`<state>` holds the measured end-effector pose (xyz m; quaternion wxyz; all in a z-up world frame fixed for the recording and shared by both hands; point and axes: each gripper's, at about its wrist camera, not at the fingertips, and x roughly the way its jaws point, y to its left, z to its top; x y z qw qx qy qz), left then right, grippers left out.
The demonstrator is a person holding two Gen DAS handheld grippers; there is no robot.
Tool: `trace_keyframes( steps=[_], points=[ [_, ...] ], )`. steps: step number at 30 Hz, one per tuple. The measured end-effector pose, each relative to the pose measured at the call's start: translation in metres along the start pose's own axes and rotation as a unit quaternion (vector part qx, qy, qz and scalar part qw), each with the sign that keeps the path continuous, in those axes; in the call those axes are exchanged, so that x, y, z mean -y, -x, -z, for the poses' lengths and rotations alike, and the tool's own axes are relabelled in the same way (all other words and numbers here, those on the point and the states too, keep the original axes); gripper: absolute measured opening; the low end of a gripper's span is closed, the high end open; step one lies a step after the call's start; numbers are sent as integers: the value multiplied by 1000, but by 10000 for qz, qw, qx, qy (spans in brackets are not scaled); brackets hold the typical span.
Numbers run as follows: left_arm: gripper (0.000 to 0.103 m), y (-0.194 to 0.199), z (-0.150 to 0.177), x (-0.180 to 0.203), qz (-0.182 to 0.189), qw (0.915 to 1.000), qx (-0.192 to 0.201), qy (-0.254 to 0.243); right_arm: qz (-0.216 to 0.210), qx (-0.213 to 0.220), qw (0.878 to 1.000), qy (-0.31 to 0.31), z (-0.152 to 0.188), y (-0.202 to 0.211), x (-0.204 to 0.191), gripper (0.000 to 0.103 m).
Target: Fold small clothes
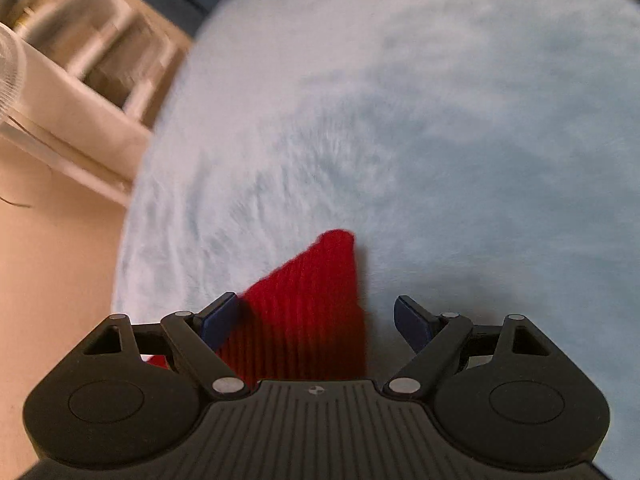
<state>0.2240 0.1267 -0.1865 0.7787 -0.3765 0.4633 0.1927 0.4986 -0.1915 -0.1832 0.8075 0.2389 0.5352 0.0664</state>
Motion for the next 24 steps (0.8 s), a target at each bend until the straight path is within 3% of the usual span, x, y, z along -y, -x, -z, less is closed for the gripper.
trace_keyframes(
  steps=[2, 3, 4, 5, 7, 9, 11, 14, 16, 18, 21, 24],
  points=[
    [93, -2, 0, -1, 53, 10000, 12, -56, 206, -243, 9990, 308, -7, -23, -12, 86],
    [68, -2, 0, 1, 217, 9997, 14, -150, 237, -394, 9977, 496, -10, -31, -17, 81],
    [61, -3, -3, 7, 366, 9988, -19, -327, 193, -533, 9960, 697, -9, -36, -22, 52],
    [57, -3, -7, 12, 319, 9984, -35, -472, 226, -617, 9932, 956, -6, -38, -25, 36],
    [45, -8, -22, 19, 440, 9958, -101, -796, 367, -448, 9888, 1377, 7, -27, -26, 27],
    [44, -21, -55, 30, 522, 9926, -190, -1078, 517, -253, 9915, 1170, 20, -5, -7, 24],
    [44, -41, -99, 62, 672, 9798, -97, -1879, 693, -60, 9952, 692, 46, 25, 27, 22],
    [42, -79, -147, 143, 931, 9417, -165, -3229, 478, 395, 9968, -512, 130, 76, 84, 21],
    [40, -102, -157, 195, 1186, 9187, -333, -3752, 215, 799, 9869, -1387, 200, 99, 100, 21],
    [40, -114, -152, 228, 1172, 9026, -328, -4129, 73, 1221, 9783, -1675, 248, 107, 94, 21],
    [40, -119, -142, 239, 957, 8941, -290, -4366, 314, 1600, 9741, -1565, 263, 103, 76, 21],
    [42, -117, -153, 223, 1026, 9036, -283, -4150, 289, 1442, 9758, -1620, 250, 101, 81, 22]
  ],
)
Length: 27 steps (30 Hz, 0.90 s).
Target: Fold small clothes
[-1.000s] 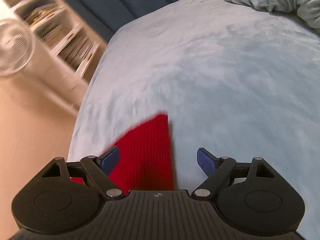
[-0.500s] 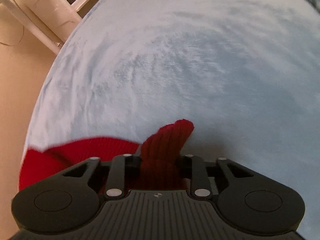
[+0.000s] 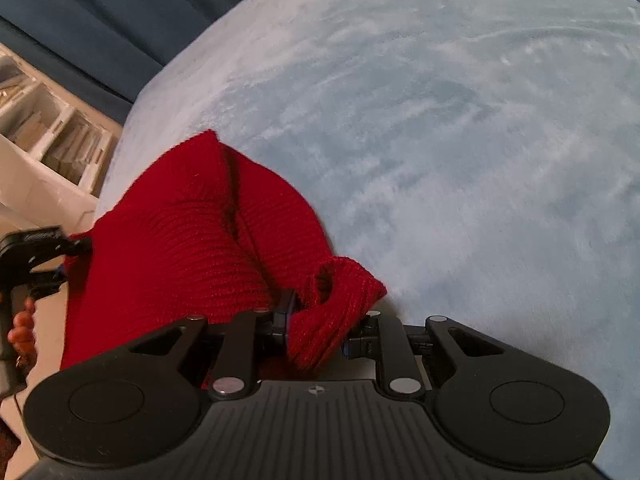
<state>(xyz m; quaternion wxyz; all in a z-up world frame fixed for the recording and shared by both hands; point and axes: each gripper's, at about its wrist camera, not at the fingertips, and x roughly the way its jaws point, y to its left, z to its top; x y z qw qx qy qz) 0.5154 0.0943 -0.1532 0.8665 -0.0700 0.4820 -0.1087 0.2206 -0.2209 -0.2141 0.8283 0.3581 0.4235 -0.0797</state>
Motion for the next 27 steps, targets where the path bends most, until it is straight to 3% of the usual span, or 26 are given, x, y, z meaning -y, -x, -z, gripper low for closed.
trace_keyframes(
  steps=[2, 4, 7, 11, 14, 15, 17, 19, 22, 27],
  points=[
    [55, 5, 1, -12, -131, 9997, 39, 192, -41, -121, 9999, -2, -9, 2, 6, 34],
    [91, 13, 5, -21, -480, 9977, 158, 446, 63, -163, 9998, 105, -15, 4, 7, 43],
    [101, 42, 20, -28, -951, 9935, 406, 482, 362, -76, 9986, 390, -19, 16, 3, 56],
    [103, 111, 64, -9, -1680, 9804, 971, -343, 562, 435, 9852, 1563, -14, 59, -22, 68],
    [103, 174, 113, 20, -1898, 9706, 1350, -614, 500, 826, 9550, 2806, 3, 103, -52, 76],
    [103, 193, 130, 31, -1907, 9693, 1438, -584, 470, 980, 9400, 3234, 13, 121, -64, 78],
    [103, 229, 165, 55, -1842, 9696, 1540, -481, 430, 1220, 9219, 3653, 29, 150, -78, 85],
    [103, 255, 197, 80, -1662, 9723, 1586, -433, 313, 1232, 9226, 3642, 45, 175, -84, 87],
    [103, 270, 235, 108, -1553, 9761, 1449, -457, 271, 840, 9308, 3548, 64, 191, -81, 88],
    [103, 272, 265, 113, -1297, 9863, 1004, -174, 437, 813, 9275, 3624, 93, 205, -77, 88]
  ],
)
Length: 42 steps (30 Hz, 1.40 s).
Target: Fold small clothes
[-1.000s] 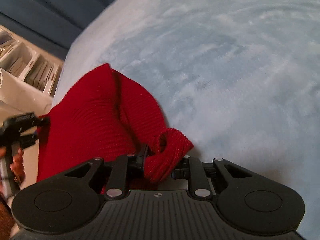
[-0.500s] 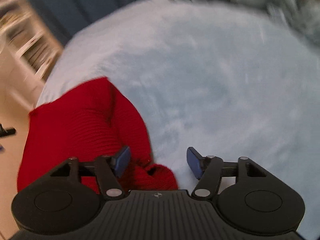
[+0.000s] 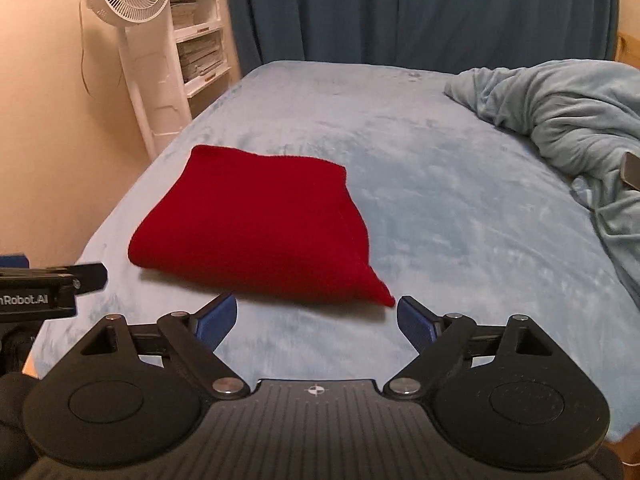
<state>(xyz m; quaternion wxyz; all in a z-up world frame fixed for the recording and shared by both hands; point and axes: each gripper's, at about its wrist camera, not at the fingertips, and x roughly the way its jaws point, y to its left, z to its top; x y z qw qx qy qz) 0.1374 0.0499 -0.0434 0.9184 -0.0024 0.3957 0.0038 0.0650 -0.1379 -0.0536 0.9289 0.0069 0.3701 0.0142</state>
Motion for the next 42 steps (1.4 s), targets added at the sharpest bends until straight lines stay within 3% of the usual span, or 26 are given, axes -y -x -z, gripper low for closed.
trace_keyframes(
  steps=[6, 15, 42],
  points=[
    [103, 21, 8, 5, -192, 9994, 203, -207, -44, 150, 9999, 66, 15, 23, -7, 88],
    [103, 42, 23, 6, -315, 9992, 228, -86, -111, 178, 9996, 168, 24, 37, -19, 88],
    [103, 45, 28, 5, -355, 9990, 173, -190, -46, 110, 9997, 204, 26, 34, -26, 88]
  ],
)
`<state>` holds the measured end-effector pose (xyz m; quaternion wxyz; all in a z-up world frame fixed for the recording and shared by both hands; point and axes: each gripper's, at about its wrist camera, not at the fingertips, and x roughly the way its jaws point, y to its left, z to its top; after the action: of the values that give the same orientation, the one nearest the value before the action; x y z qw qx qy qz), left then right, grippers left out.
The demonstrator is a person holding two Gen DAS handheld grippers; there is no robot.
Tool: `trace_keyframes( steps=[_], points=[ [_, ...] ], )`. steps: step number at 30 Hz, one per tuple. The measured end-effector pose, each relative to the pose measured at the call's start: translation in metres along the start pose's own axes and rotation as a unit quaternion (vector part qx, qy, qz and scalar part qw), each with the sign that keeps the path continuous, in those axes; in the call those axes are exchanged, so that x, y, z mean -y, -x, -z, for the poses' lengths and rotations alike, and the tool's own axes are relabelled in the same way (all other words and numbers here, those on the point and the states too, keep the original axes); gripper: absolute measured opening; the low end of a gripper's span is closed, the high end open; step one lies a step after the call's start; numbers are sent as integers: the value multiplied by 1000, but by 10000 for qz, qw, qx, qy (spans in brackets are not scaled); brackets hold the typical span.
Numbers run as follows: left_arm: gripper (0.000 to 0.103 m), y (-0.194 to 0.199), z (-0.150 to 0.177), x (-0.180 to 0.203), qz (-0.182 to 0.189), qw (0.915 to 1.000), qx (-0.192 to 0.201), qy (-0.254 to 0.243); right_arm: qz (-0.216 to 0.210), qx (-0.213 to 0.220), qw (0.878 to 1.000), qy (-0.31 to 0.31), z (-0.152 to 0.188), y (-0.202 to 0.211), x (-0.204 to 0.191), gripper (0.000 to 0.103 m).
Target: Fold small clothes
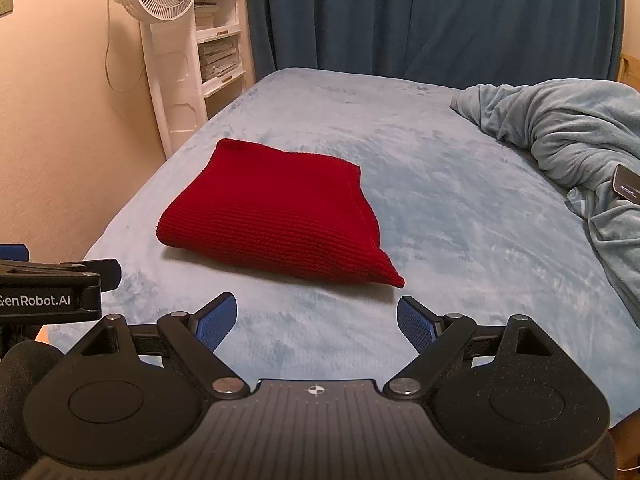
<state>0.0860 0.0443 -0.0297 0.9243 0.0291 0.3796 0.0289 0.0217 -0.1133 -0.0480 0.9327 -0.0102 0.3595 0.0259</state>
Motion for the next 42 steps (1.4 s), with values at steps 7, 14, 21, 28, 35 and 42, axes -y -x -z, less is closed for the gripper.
trace_keyframes(
  steps=[7, 14, 21, 28, 35, 42],
  points=[
    [103, 0, 0, 0, -21, 10000, -13, -20, -1, -12, 10000, -5, 1, -1, 0, 88],
    [103, 0, 1, 1, -35, 10000, -22, -35, -21, -40, 10000, 18, 3, -2, 0, 88],
    [103, -1, 2, 1, -34, 10000, -38, -54, -37, -66, 10000, 33, 4, -2, -1, 88],
    [103, -2, 3, 1, -38, 10000, -45, -64, -32, -69, 10000, 25, 4, -2, -1, 88],
    [103, -5, 6, -2, -31, 9999, -79, -56, -41, -63, 10000, 42, 5, -2, -3, 88],
    [103, -6, 7, 0, -59, 9999, -101, -90, -59, -79, 9999, 45, 9, -3, -5, 88]
  ],
)
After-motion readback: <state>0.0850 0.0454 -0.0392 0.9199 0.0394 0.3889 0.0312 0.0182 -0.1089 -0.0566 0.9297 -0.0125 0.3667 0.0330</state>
